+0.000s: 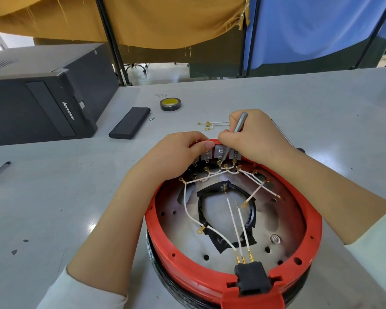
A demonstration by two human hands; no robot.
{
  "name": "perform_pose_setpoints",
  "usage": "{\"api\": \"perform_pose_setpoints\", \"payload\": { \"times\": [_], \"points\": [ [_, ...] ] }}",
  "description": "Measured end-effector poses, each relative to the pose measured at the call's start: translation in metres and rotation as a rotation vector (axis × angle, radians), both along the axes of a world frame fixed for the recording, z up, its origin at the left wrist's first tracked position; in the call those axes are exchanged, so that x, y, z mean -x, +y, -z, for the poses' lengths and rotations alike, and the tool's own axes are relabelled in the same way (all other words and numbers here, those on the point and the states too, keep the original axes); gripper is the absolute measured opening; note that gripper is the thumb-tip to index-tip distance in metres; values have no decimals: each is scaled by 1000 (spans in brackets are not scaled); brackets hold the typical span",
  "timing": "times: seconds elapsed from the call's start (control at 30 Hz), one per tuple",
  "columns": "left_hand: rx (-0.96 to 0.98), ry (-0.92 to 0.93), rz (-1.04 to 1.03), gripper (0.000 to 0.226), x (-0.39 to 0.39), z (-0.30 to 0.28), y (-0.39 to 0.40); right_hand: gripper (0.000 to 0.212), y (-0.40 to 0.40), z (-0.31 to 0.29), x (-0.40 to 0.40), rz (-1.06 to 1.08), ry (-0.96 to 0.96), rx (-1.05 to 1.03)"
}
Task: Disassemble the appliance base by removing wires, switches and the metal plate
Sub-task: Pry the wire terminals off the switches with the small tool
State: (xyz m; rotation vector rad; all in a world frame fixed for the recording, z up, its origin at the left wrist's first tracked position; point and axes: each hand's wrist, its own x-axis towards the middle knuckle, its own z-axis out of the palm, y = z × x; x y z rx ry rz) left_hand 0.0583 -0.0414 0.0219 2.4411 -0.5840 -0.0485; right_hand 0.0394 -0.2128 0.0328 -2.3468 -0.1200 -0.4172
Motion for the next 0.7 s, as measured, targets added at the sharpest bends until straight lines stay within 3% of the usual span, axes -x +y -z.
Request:
{"api": "perform_pose_setpoints", "payload": {
  "times": [0.17,0.5,0.7],
  "points": [
    [-2,0,-7,24,1,-1,-1,32,-1,2,9,14,-145,-66],
    [-74,-10,-111,28,5,0,0,31,-14,-11,19,-45,34,-91],
    [-173,39,-145,36,13,-1,1,28,-12,-2,19,81,-113,-69]
  ]
}}
